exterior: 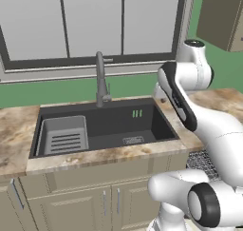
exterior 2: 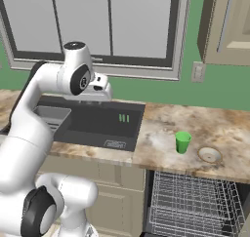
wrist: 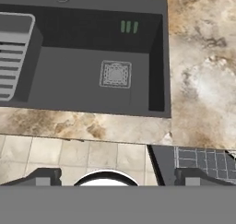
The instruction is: Pick up the cup and bowl from the counter, place them in the dishwasher, and close the dishwasher door.
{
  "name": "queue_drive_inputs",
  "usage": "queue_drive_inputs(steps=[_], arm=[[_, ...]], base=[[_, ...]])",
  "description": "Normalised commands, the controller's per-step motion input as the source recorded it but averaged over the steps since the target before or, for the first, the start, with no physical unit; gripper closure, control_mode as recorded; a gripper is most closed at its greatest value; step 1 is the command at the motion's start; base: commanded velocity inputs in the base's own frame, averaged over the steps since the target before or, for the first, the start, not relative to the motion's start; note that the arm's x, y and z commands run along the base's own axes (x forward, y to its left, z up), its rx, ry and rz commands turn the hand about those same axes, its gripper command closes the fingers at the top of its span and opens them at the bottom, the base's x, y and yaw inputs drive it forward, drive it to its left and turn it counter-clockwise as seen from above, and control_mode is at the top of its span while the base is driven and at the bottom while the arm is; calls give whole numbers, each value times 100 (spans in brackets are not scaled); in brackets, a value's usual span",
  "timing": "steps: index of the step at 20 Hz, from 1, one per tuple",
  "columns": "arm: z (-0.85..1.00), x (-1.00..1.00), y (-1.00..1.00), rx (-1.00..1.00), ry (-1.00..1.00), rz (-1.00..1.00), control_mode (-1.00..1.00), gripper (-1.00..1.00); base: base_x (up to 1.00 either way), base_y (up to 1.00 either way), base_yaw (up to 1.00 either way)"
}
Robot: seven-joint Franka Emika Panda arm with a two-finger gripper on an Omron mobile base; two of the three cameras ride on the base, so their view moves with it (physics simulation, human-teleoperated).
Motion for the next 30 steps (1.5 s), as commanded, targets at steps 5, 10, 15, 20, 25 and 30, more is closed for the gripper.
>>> queue_drive_inputs(steps=[5, 10, 15, 20, 25, 30], arm=[[-26, 0, -27, -1, 0, 0, -100, -100], [-15, 0, -28, -1, 0, 0, -100, -100], [-5, 0, -27, 0, 0, 0, -100, -100], [-9, 3, -32, 0, 0, 0, -100, -100], [-20, 17, -33, -2, 0, 0, -100, -100], [-19, 16, -27, -5, 0, 0, -100, -100]], base=[[0, 0, 0], [0, 0, 0], [0, 0, 0], [0, 0, 0], [0, 0, 0], [0, 0, 0]])
